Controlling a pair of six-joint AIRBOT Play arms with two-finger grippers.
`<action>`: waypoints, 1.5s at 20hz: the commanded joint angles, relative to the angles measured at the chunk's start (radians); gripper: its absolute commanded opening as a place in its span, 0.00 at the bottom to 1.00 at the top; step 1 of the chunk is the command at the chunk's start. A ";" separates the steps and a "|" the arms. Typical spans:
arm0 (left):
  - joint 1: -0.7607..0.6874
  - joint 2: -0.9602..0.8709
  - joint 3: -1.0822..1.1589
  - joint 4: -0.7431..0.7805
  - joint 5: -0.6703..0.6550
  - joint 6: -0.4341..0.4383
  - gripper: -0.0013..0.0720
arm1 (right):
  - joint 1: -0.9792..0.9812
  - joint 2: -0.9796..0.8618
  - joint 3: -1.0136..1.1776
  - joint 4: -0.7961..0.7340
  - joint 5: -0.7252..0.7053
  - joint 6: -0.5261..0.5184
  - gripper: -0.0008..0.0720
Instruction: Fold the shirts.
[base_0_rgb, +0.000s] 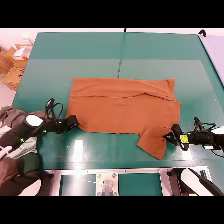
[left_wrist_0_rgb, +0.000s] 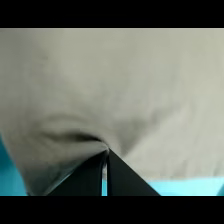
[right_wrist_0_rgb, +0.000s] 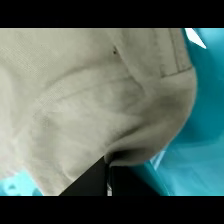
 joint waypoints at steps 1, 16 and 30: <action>0.000 0.000 0.088 0.194 -0.206 -0.071 0.05 | 0.000 0.021 0.048 -0.112 0.119 0.063 0.03; 0.000 -0.170 0.603 0.435 -0.441 -0.124 0.05 | 0.187 -0.031 0.512 -0.111 0.130 0.207 0.03; 0.003 -0.835 1.237 0.426 -0.217 -0.121 0.87 | 0.288 -0.807 1.205 0.001 -0.143 0.153 0.40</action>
